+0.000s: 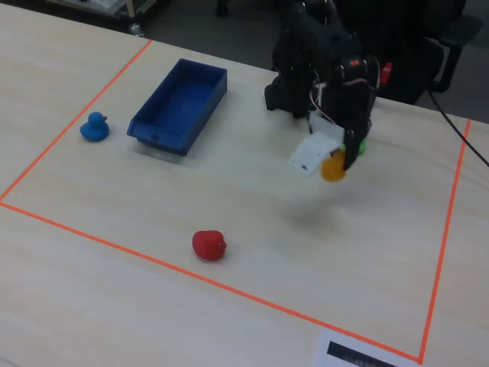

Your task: Grasp yellow duck and put it into box.

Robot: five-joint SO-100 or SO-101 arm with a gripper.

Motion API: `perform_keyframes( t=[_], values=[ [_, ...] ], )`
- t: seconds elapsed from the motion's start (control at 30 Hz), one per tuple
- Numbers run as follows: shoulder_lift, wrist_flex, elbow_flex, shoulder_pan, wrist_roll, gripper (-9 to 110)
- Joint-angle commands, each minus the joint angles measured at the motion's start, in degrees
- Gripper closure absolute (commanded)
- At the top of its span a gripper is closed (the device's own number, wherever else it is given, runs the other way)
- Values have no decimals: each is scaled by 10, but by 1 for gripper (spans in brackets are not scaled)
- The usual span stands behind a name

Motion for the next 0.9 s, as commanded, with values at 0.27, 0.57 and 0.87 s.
perform_keyframes(
  t=[0.27,0.57,0.87],
  values=[
    [207,-211,39,742,-405,101],
    [235,-289,208,901,-543,101],
    [243,-322,335,925,-621,101]
  ],
)
